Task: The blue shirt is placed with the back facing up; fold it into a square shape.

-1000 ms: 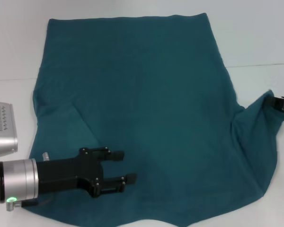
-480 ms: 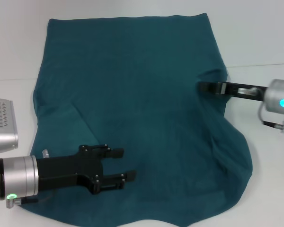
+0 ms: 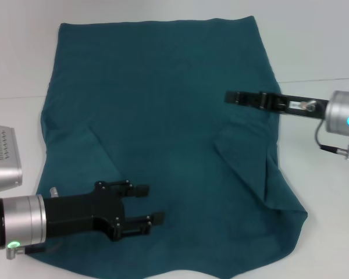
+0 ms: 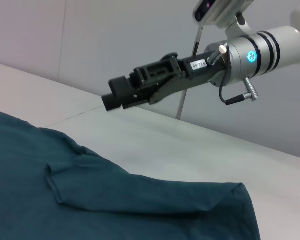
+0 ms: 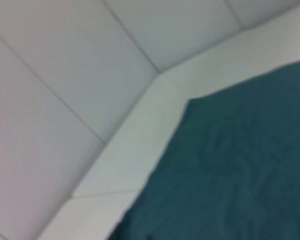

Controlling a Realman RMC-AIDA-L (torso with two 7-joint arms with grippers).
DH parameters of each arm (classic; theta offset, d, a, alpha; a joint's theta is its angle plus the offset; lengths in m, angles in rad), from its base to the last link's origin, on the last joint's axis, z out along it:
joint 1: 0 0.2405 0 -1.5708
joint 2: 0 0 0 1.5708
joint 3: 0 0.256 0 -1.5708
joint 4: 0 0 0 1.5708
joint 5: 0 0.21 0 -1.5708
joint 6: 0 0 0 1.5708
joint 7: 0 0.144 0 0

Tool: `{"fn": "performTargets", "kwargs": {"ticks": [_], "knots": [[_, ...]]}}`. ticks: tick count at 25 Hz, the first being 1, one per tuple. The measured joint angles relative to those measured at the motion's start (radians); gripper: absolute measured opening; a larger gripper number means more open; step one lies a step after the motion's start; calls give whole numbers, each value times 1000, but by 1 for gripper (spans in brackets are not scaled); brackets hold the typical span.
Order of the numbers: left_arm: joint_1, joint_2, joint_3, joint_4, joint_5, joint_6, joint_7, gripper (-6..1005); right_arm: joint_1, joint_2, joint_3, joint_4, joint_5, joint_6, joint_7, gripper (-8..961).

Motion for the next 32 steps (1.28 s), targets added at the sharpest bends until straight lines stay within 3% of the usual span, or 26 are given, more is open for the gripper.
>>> {"fn": "performTargets", "kwargs": {"ticks": [7, 11, 15, 32], "knots": [[-1, -1, 6, -1, 0, 0, -1, 706, -54, -64, -22, -2, -104, 13, 140, 599], [-3, -1, 7, -1, 0, 0, -2, 706, -74, -81, -29, 4, -129, -3, 182, 710], [-4, -1, 8, -1, 1, 0, -2, 706, -90, -89, -34, 5, -138, -45, 197, 885], [-5, 0, 8, -1, 3, 0, 6, 706, -80, -85, -115, 43, -153, -54, 237, 925]]}}
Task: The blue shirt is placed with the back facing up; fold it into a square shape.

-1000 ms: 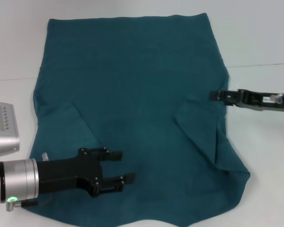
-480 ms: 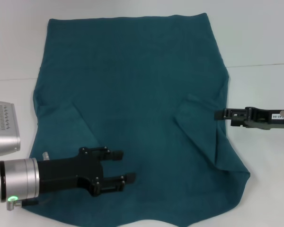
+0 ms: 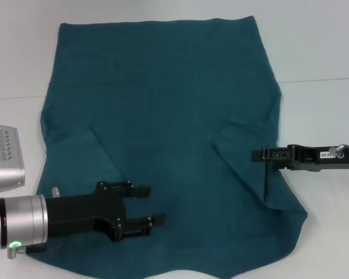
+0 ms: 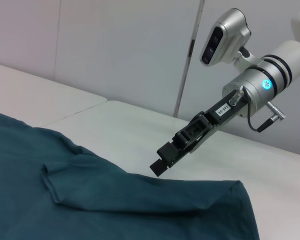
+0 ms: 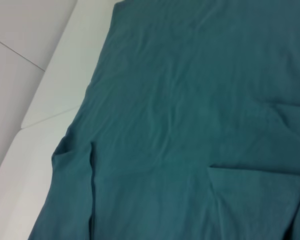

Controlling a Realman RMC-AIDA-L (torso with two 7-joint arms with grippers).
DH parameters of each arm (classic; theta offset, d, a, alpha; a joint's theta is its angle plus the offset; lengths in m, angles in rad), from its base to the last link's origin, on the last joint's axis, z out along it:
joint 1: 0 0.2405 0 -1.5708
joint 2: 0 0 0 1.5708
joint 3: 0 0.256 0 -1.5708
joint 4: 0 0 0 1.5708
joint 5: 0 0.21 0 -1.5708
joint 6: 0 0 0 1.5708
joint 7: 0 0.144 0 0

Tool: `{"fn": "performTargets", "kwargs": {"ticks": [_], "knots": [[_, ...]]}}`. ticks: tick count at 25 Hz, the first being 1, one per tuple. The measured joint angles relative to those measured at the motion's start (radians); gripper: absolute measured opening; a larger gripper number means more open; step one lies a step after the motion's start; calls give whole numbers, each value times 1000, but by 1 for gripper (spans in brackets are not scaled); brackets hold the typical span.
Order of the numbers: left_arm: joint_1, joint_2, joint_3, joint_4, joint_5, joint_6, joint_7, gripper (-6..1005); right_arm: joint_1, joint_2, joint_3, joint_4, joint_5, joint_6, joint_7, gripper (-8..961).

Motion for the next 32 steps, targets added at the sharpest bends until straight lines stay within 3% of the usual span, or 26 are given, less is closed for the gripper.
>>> {"fn": "performTargets", "kwargs": {"ticks": [6, 13, 26, 32], "knots": [[1, 1, 0, 0, 1, -7, 0, 706, 0, 3, -20, 27, 0, 46, 1, 924], [-2, 2, 0, 0, 1, -8, 0, 706, 12, 23, -29, 31, -1, 83, 1, 924], [0, 2, -7, 3, 1, -9, 2, 705, 84, 103, -31, 19, 37, 73, -65, 924], [5, 2, -10, 5, 1, -16, 2, 705, 84, 98, -25, 14, 62, 29, -79, 924]]}}
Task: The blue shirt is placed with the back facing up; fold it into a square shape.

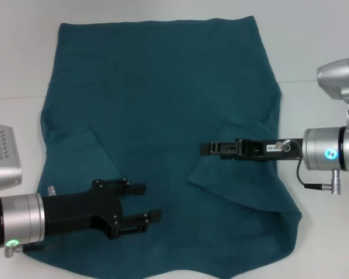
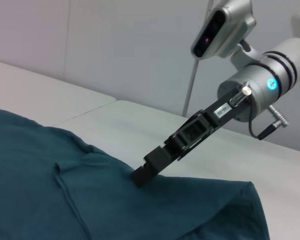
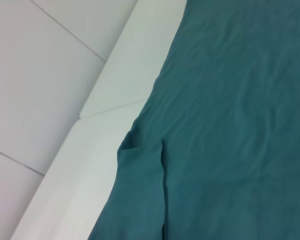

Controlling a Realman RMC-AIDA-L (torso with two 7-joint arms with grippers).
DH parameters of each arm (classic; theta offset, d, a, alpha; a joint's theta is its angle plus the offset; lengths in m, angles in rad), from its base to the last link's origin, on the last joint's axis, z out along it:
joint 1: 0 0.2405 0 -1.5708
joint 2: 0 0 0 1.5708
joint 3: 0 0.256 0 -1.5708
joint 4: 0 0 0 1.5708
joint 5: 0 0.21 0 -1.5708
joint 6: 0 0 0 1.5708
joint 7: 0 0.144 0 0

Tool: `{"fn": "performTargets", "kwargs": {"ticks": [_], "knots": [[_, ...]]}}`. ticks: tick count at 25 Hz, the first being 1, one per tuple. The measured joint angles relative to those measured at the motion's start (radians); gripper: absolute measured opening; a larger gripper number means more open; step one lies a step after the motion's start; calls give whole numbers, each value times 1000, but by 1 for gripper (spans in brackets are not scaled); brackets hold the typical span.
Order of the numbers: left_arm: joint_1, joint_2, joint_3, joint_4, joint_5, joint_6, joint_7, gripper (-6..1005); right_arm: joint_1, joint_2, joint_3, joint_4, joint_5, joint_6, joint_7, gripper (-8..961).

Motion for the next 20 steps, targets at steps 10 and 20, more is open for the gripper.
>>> {"fn": "performTargets", "kwargs": {"ticks": [10, 20], "knots": [[3, 1, -1, 3, -6, -1, -9, 706, -83, -51, 5, -55, 70, -78, 0, 924], [11, 2, -7, 23, -1, 1, -104, 706, -149, -95, 70, -89, 79, -187, -23, 924]]}}
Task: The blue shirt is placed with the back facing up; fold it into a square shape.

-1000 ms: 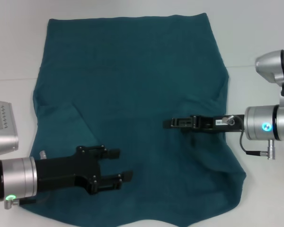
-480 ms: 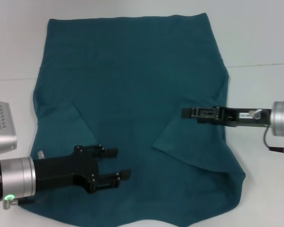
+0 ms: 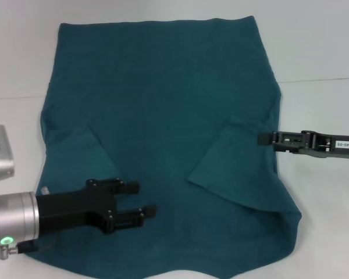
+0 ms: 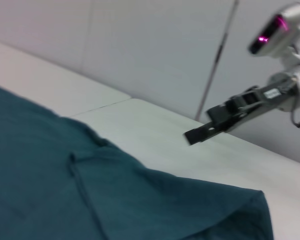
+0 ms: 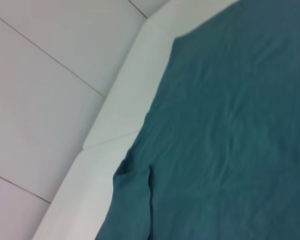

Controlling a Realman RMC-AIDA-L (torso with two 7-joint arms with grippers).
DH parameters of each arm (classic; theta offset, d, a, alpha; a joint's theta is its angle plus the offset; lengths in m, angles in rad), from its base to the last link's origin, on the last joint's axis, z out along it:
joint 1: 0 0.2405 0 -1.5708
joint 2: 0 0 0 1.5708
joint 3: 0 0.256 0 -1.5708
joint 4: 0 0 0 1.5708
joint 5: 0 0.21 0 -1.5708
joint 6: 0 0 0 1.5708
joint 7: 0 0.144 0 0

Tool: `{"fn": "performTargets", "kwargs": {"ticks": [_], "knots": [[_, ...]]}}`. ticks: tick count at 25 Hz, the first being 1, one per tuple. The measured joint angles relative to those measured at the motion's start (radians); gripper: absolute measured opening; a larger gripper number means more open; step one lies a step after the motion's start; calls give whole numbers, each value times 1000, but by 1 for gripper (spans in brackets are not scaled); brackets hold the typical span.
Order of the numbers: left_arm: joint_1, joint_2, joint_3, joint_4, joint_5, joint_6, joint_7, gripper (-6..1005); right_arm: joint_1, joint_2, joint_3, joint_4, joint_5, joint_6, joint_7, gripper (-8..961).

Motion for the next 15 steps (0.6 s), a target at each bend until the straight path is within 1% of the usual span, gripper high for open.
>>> {"fn": "performTargets", "kwargs": {"ticks": [4, 7, 8, 10, 13, 15], "knots": [[31, 0, -15, 41, 1, -18, -104, 706, -9, 2, 43, -3, 0, -23, -41, 924], [52, 3, -32, 79, 7, -33, -193, 706, -10, 3, 50, -1, 0, -20, -49, 924], [52, 3, -32, 79, 7, -33, -193, 707, -10, 3, 51, -1, 0, -20, -53, 924], [79, 6, -68, 147, 30, -25, -306, 710, -9, 3, 52, -1, 0, -17, -55, 924], [91, 7, -97, 190, 57, -25, -377, 713, -3, 5, 53, -1, 0, -12, -56, 924], [94, 12, -130, 214, 105, -27, -444, 713, 0, 7, 53, -1, 0, -9, -56, 924]]}}
